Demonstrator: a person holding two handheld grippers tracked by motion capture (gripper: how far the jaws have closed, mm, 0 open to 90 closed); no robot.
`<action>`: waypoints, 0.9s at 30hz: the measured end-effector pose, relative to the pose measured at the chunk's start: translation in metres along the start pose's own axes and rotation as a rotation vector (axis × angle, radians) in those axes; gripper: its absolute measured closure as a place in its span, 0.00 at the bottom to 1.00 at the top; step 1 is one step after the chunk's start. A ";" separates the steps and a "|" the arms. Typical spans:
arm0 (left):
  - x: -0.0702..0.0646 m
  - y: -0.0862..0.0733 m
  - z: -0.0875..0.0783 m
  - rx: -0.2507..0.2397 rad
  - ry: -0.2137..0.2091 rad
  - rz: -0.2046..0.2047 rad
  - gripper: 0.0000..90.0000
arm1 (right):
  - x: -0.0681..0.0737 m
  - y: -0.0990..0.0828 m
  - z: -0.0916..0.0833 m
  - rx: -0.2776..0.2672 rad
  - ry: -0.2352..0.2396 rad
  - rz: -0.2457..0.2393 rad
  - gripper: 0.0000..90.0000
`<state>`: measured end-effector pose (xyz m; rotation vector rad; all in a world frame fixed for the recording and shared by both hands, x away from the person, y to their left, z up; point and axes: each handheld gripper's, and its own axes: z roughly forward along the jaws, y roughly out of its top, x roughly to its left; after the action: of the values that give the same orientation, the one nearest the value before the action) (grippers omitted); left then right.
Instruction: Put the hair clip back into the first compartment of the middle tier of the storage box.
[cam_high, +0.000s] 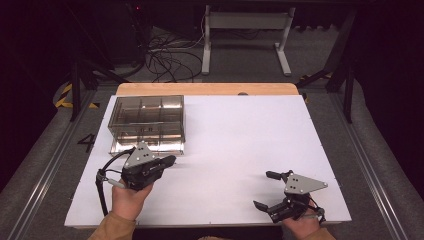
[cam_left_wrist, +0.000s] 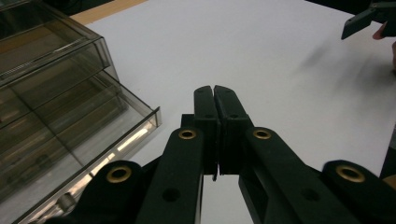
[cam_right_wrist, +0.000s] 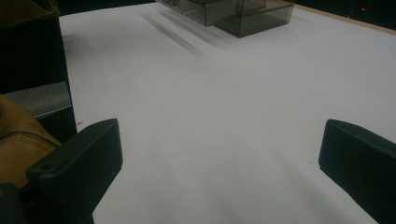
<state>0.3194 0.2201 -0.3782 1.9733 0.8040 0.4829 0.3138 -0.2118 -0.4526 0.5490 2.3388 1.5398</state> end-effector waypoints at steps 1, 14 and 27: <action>0.001 0.000 -0.001 0.002 0.001 -0.002 0.98 | 0.000 0.000 0.000 0.000 0.000 0.000 0.00; 0.018 -0.003 -0.014 -0.015 0.057 -0.031 0.98 | 0.000 0.000 0.000 0.001 0.001 0.000 0.00; 0.033 -0.008 -0.025 -0.023 0.103 -0.064 0.98 | 0.000 -0.001 0.000 0.005 0.003 -0.001 0.00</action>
<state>0.3247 0.2615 -0.3717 1.9079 0.9195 0.5570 0.3143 -0.2120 -0.4533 0.5474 2.3455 1.5361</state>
